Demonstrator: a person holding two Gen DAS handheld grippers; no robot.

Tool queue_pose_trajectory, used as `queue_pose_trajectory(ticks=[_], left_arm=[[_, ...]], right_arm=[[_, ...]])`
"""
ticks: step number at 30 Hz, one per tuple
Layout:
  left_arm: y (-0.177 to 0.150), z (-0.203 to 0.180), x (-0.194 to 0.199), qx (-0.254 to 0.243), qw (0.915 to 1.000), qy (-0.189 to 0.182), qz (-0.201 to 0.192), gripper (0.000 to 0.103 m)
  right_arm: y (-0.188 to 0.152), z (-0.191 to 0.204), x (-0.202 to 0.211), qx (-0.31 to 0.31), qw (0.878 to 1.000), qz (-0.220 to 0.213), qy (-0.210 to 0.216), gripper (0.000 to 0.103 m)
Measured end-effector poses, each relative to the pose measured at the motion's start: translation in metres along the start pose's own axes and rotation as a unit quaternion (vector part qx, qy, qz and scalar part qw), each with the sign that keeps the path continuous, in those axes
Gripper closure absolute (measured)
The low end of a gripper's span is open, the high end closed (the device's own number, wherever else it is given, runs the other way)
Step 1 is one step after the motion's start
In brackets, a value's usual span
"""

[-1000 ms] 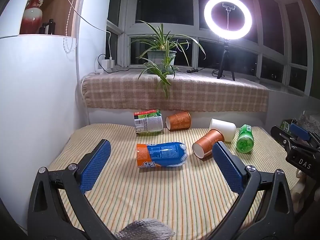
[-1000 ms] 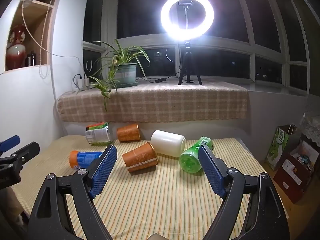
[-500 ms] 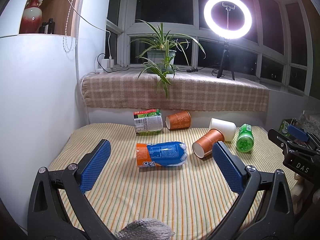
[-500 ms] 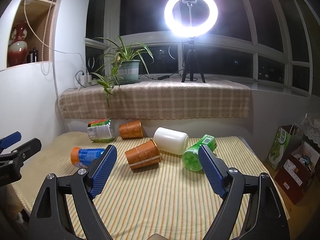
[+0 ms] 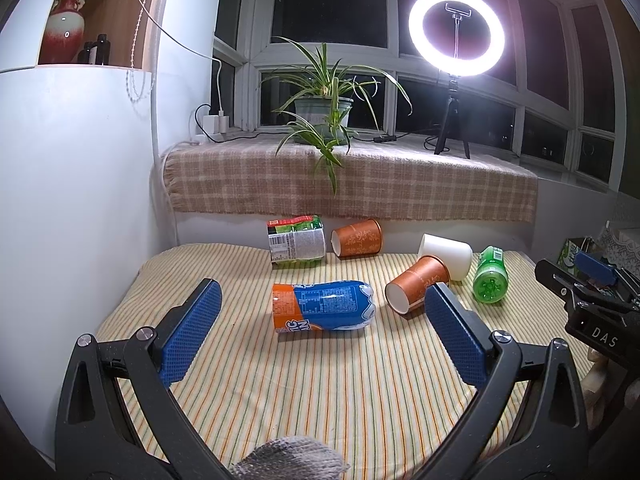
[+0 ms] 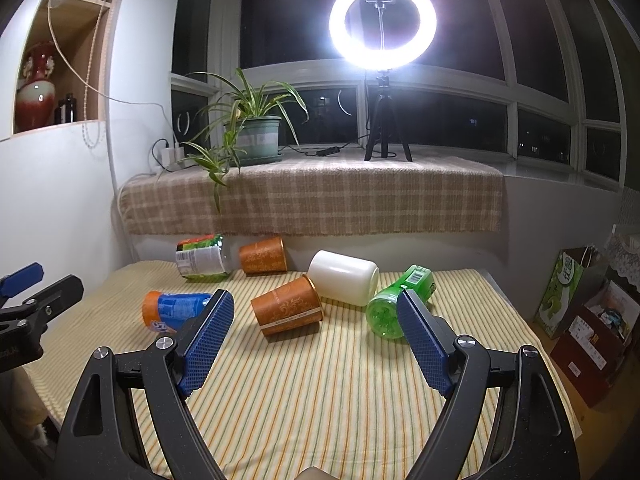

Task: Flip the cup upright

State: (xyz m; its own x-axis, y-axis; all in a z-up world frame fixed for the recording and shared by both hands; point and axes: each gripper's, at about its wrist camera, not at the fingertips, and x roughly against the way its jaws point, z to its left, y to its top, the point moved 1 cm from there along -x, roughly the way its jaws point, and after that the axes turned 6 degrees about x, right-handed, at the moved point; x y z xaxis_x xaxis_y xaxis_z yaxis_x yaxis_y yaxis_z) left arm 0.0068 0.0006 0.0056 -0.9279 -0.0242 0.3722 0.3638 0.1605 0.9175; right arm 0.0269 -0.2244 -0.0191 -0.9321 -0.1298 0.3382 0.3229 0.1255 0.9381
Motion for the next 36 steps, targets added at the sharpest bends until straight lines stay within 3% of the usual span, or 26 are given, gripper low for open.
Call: queue_pose_trajectory(ticks=[36], left_arm=[[-0.012,0.009,-0.006,0.002,0.9999,0.010,0.008,0.000]], right_arm=[[-0.005,0.011,-0.017,0.015,0.999,0.026,0.033,0.020]])
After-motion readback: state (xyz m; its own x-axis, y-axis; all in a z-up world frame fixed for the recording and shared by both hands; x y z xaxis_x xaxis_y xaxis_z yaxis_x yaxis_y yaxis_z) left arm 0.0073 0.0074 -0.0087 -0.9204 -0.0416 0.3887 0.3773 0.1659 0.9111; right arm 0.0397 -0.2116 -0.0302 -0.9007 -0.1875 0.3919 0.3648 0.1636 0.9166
